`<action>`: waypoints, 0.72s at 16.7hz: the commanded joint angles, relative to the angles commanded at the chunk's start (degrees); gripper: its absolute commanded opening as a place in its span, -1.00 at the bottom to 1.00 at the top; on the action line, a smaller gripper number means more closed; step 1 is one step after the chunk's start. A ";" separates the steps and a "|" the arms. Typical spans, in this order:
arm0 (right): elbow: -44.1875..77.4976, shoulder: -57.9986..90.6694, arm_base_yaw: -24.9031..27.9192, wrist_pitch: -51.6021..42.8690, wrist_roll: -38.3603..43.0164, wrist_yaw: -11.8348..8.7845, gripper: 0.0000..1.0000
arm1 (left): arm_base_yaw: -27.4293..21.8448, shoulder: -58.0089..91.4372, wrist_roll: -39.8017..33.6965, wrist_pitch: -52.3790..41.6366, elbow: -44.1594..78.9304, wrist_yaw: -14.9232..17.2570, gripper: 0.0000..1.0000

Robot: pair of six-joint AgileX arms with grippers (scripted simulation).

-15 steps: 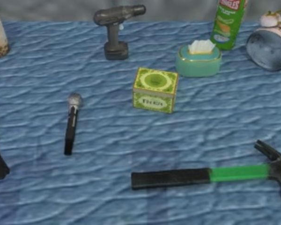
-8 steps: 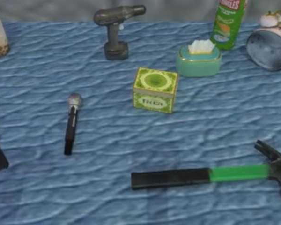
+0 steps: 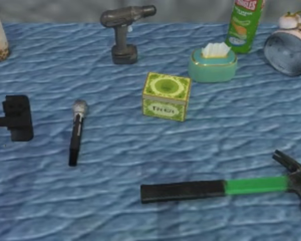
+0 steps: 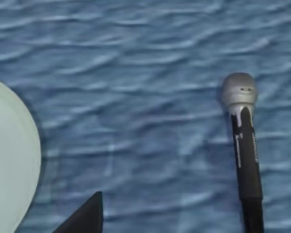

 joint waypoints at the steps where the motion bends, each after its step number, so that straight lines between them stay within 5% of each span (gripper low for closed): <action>1: 0.00 0.00 0.00 0.00 0.00 0.00 1.00 | -0.92 6.37 -0.80 -3.01 4.02 -0.07 1.00; 12: 0.00 0.00 0.00 0.00 0.00 0.00 1.00 | -8.92 55.11 -7.77 -27.19 39.66 -0.34 1.00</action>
